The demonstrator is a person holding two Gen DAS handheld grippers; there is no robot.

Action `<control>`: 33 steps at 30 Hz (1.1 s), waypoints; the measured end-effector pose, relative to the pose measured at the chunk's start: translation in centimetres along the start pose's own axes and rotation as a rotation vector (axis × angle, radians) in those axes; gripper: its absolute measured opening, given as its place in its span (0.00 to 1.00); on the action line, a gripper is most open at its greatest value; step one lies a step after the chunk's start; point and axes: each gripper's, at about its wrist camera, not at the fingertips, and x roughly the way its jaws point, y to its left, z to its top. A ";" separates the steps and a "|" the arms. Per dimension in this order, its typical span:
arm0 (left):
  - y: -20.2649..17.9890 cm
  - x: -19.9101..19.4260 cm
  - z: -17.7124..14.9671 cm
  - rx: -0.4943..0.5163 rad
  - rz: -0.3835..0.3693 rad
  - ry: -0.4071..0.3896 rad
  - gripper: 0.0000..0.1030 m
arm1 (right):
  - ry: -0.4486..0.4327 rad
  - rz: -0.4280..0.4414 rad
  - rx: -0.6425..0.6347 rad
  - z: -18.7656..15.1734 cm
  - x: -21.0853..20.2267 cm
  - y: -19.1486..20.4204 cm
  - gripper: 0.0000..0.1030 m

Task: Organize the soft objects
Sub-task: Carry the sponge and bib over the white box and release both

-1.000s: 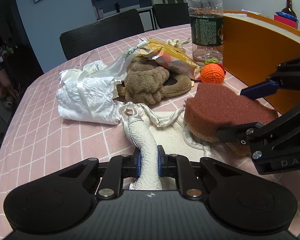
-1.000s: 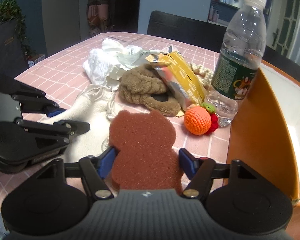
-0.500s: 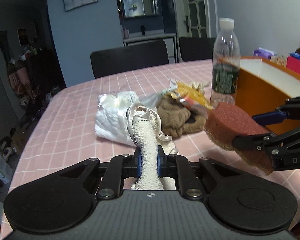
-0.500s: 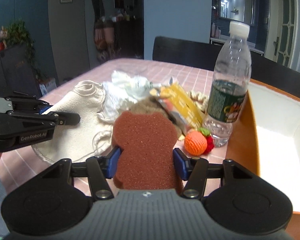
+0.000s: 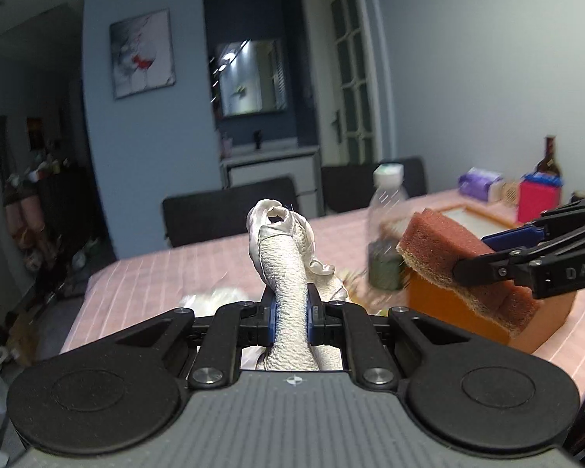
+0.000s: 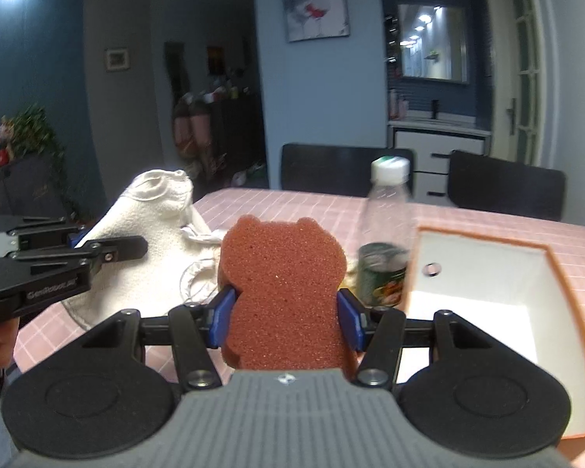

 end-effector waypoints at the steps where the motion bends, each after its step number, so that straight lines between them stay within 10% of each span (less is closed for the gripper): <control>1: -0.4 -0.1 0.4 0.001 -0.020 -0.016 0.14 | -0.008 -0.012 0.008 0.3 -0.6 -0.4 0.54; 16: -10.1 4.3 5.5 0.179 -0.221 -0.131 0.14 | -0.008 -0.323 0.078 2.6 -4.9 -8.4 0.54; 33: -20.5 20.2 4.6 0.460 -0.100 0.183 0.15 | 0.250 -0.424 0.151 3.0 6.5 -19.8 0.54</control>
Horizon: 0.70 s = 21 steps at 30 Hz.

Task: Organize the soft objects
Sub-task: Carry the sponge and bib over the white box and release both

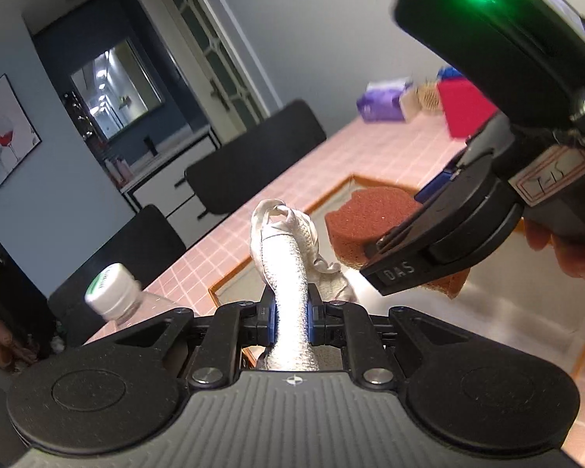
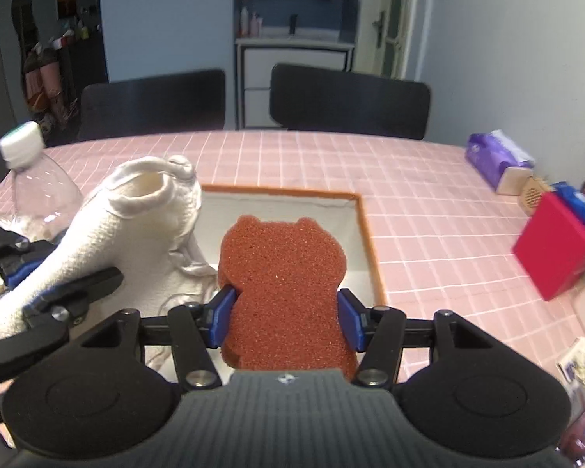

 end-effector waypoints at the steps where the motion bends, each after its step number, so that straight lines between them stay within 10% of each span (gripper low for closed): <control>1: -0.1 0.6 0.1 0.008 0.006 0.012 0.15 | 0.012 0.008 -0.005 0.2 0.8 -0.1 0.54; 21: -1.8 7.6 0.4 0.153 0.117 0.216 0.26 | 0.129 0.101 0.003 2.0 9.2 -0.6 0.57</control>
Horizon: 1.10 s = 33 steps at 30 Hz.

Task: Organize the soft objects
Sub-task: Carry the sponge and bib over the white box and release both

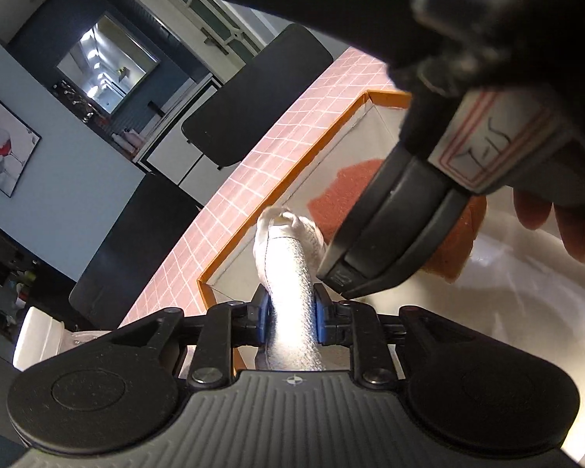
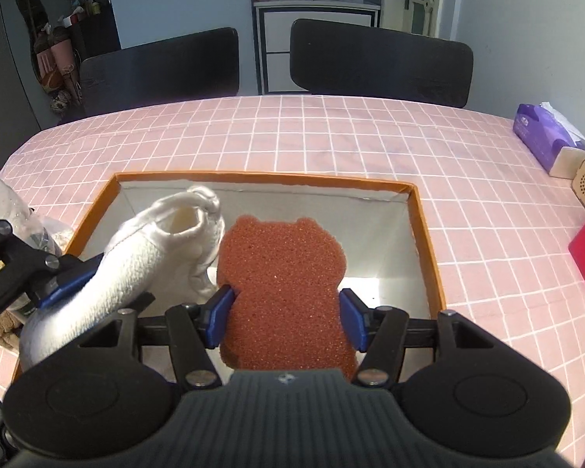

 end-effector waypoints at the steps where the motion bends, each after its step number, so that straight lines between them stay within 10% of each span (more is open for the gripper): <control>1: 0.0 -0.1 -0.1 0.006 0.007 0.005 0.29 | 0.003 -0.004 -0.004 0.1 0.1 0.0 0.57; 12: 0.0 -0.2 -0.3 0.049 0.061 0.017 0.54 | 0.031 0.029 -0.001 0.2 0.9 0.0 0.64; 33: 1.7 -8.1 -4.4 -0.046 0.066 -0.212 0.58 | -0.005 -0.059 -0.091 -1.1 -6.3 1.5 0.71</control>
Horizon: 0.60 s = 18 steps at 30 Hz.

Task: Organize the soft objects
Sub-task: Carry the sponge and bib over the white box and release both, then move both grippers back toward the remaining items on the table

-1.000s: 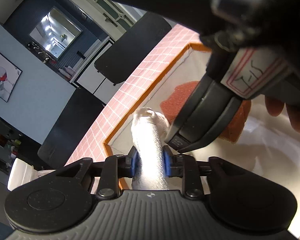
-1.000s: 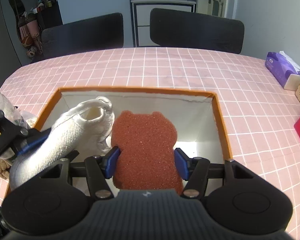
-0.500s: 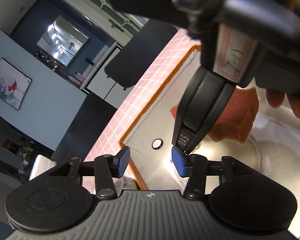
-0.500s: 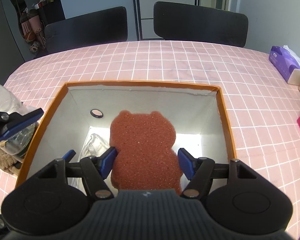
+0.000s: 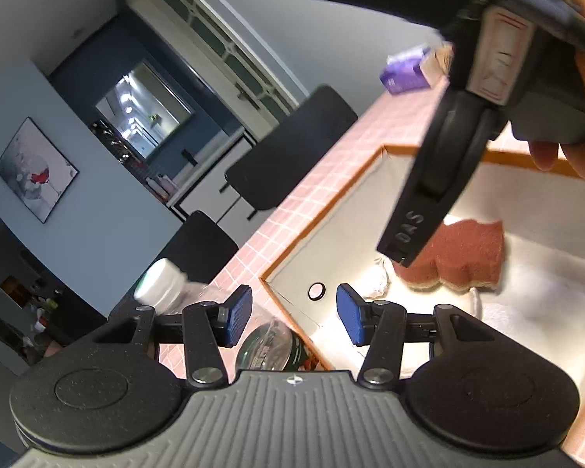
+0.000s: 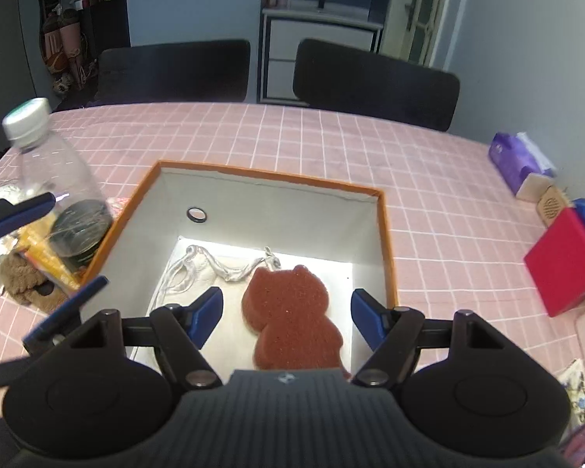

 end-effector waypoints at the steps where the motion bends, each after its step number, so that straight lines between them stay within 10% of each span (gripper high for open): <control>1: 0.2 -0.6 -0.1 -0.017 -0.009 -0.018 0.58 | -0.011 -0.005 -0.003 -0.3 -0.6 0.2 0.71; 18: 6.0 -8.9 -6.9 -0.311 -0.039 -0.283 0.57 | -0.211 0.024 -0.052 -8.1 -9.2 7.1 0.72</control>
